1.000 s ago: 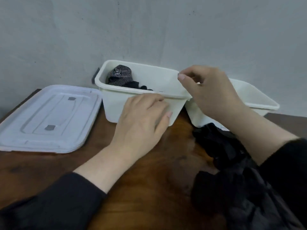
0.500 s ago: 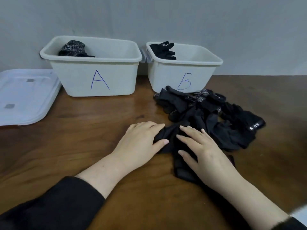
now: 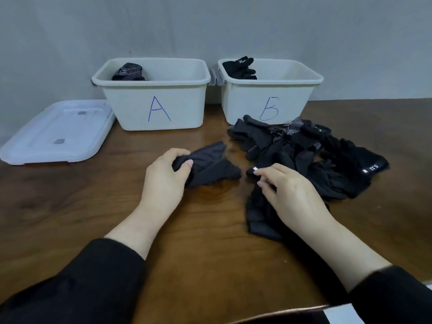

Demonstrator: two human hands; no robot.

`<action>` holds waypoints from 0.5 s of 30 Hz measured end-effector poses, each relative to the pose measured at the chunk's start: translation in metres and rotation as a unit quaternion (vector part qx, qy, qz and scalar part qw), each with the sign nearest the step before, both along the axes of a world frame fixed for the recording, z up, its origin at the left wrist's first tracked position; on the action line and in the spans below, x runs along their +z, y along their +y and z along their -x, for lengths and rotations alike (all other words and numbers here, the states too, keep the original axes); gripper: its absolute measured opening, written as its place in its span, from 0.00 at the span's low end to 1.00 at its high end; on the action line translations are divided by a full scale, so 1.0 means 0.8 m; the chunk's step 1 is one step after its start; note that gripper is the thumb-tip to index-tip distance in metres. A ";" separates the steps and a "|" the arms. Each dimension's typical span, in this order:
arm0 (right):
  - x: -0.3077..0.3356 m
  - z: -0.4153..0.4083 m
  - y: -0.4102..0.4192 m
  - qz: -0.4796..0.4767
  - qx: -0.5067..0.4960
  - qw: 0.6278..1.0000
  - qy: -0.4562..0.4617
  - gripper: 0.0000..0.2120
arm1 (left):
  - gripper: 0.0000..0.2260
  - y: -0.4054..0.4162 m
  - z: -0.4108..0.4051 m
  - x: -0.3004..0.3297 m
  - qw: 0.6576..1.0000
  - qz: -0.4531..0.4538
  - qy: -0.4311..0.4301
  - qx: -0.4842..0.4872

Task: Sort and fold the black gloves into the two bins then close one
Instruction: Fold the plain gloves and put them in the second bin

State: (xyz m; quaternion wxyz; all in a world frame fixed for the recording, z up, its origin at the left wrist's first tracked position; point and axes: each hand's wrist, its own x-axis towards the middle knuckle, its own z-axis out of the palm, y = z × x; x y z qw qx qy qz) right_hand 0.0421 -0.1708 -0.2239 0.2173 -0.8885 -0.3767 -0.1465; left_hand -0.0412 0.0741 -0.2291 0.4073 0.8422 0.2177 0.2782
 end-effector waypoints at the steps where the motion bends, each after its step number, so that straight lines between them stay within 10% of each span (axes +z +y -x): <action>1: 0.005 0.002 0.000 -0.004 0.018 1.000 0.012 0.11 | 0.10 0.007 0.006 0.002 1.000 0.011 -0.002 0.025; 8: 0.028 0.017 -0.045 0.176 0.149 0.972 0.037 0.25 | 0.12 0.066 0.050 0.002 0.986 -0.119 0.106 0.047; 15: 0.015 0.032 -0.021 0.144 0.133 0.979 0.053 0.17 | 0.22 0.081 0.050 -0.010 0.921 -0.281 0.175 -0.207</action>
